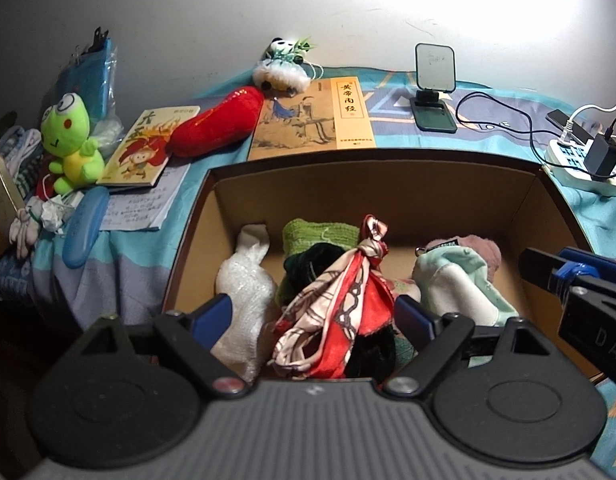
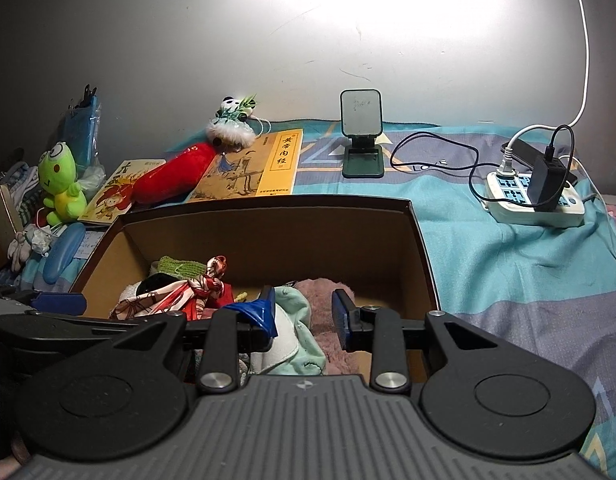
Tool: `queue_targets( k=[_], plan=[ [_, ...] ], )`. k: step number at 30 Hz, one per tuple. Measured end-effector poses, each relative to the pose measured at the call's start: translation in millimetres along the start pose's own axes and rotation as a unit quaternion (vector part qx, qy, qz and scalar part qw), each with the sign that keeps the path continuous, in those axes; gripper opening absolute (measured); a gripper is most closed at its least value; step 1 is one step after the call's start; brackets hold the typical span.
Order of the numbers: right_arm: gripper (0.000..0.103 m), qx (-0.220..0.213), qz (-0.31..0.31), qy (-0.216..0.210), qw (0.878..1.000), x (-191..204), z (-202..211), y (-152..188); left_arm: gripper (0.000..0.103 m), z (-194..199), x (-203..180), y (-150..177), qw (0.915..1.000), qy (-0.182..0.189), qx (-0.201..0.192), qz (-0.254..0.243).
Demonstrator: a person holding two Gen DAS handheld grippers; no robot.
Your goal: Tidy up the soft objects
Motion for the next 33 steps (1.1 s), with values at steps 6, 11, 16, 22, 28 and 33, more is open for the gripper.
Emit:
queue_targets(
  k=[6,11,16,22,28,33],
  plan=[
    [0.013,-0.030,0.012,0.003,0.999,-3.5,-8.3,-5.3,0.088,-5.4,1.8,-4.5,0.9997,-0.017,-0.018,-0.006],
    [0.013,-0.071,0.019,0.009,0.997,-7.9,-16.6,-16.7,0.088,-11.4,5.4,-20.6,0.9983,-0.028,-0.051,-0.008],
    [0.013,-0.096,0.027,0.020,0.995,-10.3,-25.4,-20.9,0.088,-23.1,9.1,-38.9,0.9957,-0.036,-0.085,-0.004],
    [0.013,-0.094,0.024,0.022,0.995,-13.2,-35.9,-17.7,0.088,-45.4,4.8,-36.6,0.9975,-0.020,-0.067,-0.001],
    [0.013,-0.079,0.007,0.025,0.996,-16.6,-42.5,-14.3,0.088,-57.3,0.6,-32.2,0.9990,0.001,-0.046,0.002],
    [0.013,-0.060,-0.012,0.024,0.998,-21.2,-50.3,-12.6,0.088,-64.3,-1.8,-30.1,0.9995,0.009,-0.030,0.000]
  ],
)
Point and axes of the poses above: each gripper's, at about its wrist camera, not at the fingertips, and z roughly against the way its jaws point, x to its left, y to its underside, the point moved 10 cm from there along -z, roughly the way its jaws point, and after that the axes turned 2 degrees about x, right-handed, at the moved point
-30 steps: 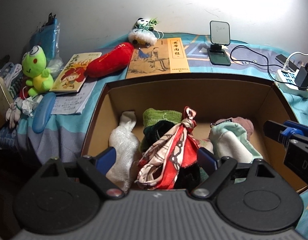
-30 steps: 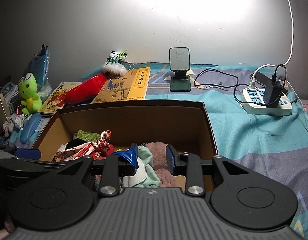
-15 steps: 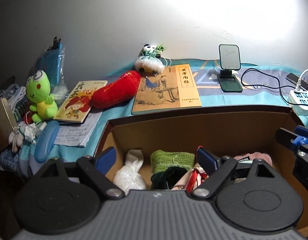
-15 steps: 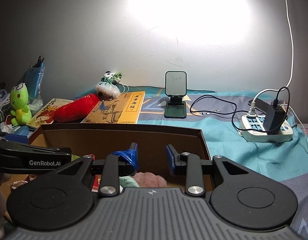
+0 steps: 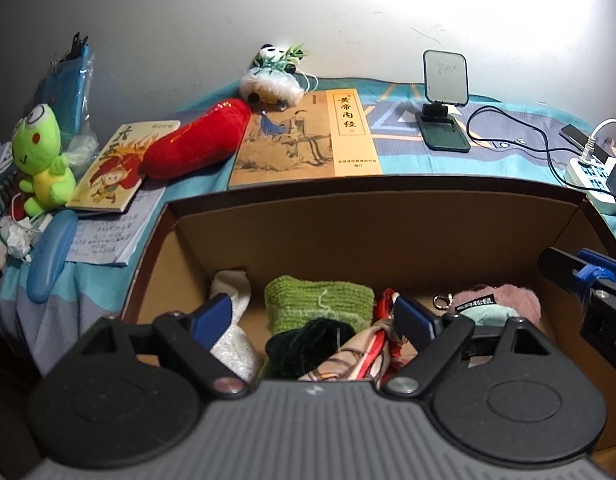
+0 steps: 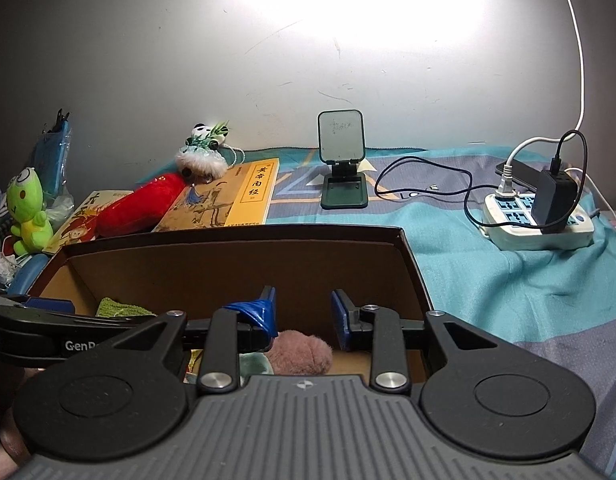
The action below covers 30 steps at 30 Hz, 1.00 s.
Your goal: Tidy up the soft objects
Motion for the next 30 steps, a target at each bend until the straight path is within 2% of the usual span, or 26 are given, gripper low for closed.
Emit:
queue_targets(
  k=[7,13,30],
  plan=[
    [0.013,0.015,0.006,-0.009,1.000,2.6,-4.7,1.6,0.088,-5.2,-5.6,0.1,0.9997,-0.009,0.008,-0.023],
    [0.013,0.049,-0.027,-0.017,0.998,-3.6,-13.1,5.4,0.088,-11.8,0.0,2.4,0.9994,0.014,0.031,0.002],
    [0.013,0.064,-0.018,-0.007,0.998,-4.3,-18.0,8.5,0.088,-9.2,0.4,2.4,0.9997,-0.009,0.021,-0.007]
  ],
)
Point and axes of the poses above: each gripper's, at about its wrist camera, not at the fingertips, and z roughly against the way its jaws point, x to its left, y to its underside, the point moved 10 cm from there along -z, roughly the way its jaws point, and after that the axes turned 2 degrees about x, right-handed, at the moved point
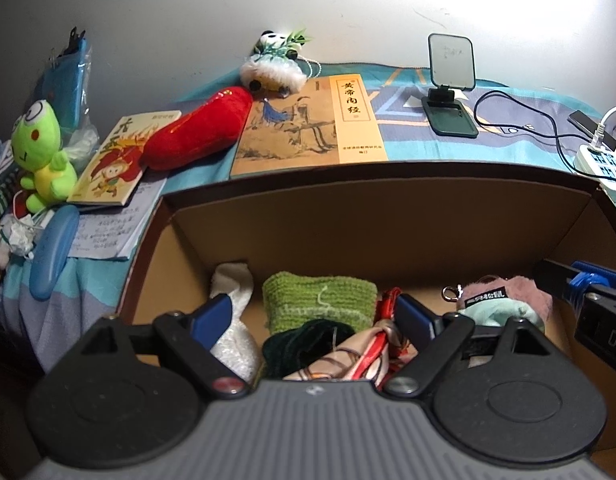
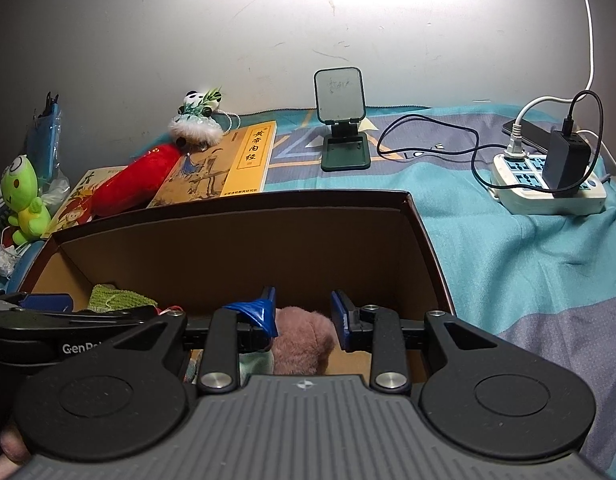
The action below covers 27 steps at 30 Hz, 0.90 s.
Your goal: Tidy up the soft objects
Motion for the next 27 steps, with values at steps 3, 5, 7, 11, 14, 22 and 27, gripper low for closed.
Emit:
queue_targets(
  k=[3,5,7,11,14,22,27],
  plan=[
    [0.013,0.003,0.000,0.000,1.000,-0.4,-1.2,-0.2,0.088,0.8,-0.1,0.5,1.0000,-0.002,-0.001,-0.002],
    [0.013,0.003,0.001,0.000,1.000,-0.4,-1.2,0.3,0.088,0.8,-0.2,0.5,1.0000,-0.003,-0.001,-0.002],
    [0.013,0.003,0.001,0.000,1.000,-0.4,-1.1,0.3,0.088,0.8,0.4,0.6,1.0000,-0.004,-0.001,-0.002],
    [0.013,0.003,0.001,0.001,1.000,-0.9,-0.9,0.9,0.088,0.2,0.6,0.3,0.9999,-0.009,0.000,-0.003],
    [0.013,0.003,0.001,0.002,1.000,-0.8,-1.1,0.9,0.088,0.1,0.8,0.3,0.9999,-0.014,0.000,-0.007],
    [0.013,0.003,0.001,0.001,1.000,-0.6,-1.2,1.0,0.088,1.5,1.3,0.0,0.9997,-0.022,-0.004,-0.005],
    [0.013,0.005,-0.001,0.002,1.000,-0.7,-1.5,1.1,0.088,0.7,1.5,-1.4,0.9996,-0.025,-0.005,-0.010]
  ],
)
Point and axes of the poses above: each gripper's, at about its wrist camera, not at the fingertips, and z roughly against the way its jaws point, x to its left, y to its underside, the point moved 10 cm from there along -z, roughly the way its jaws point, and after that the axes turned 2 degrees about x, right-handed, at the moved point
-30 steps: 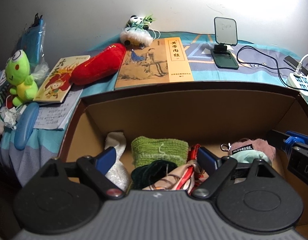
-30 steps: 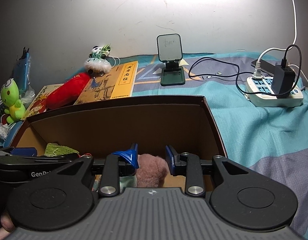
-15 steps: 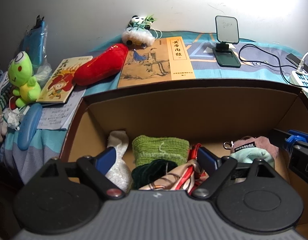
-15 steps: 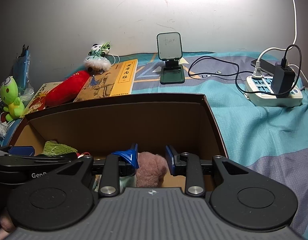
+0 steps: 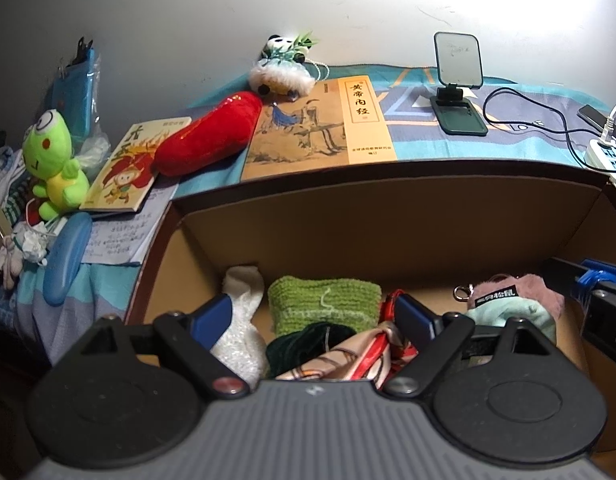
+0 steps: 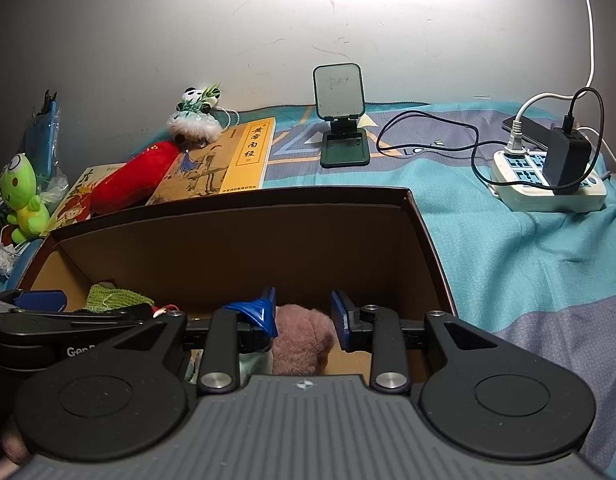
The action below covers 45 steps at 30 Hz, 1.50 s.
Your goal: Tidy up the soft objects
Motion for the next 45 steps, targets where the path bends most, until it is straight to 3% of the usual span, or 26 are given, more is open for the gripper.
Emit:
queue_targets(
  k=[14,23,30,38,45],
  plan=[
    [0.013,-0.001,-0.003,0.006,1.000,-1.3,0.4,0.2,0.088,0.6,-0.1,0.2,1.0000,0.002,-0.002,-0.001],
    [0.013,-0.001,0.004,0.027,1.000,-1.6,-0.2,-2.1,0.088,11.3,1.9,-5.3,0.9997,0.000,-0.023,0.001],
    [0.014,-0.048,0.025,0.039,0.998,6.9,44.8,-15.1,0.088,70.3,16.4,-16.4,0.9978,-0.014,-0.062,0.020],
    [0.014,-0.026,0.005,0.032,0.999,17.6,103.8,-11.3,0.091,139.5,16.4,-0.7,0.9974,-0.007,-0.068,0.023],
    [0.015,-0.018,0.008,0.029,0.999,23.9,133.9,2.8,0.092,159.6,9.2,24.7,0.9984,-0.004,-0.048,0.029]
  ],
)
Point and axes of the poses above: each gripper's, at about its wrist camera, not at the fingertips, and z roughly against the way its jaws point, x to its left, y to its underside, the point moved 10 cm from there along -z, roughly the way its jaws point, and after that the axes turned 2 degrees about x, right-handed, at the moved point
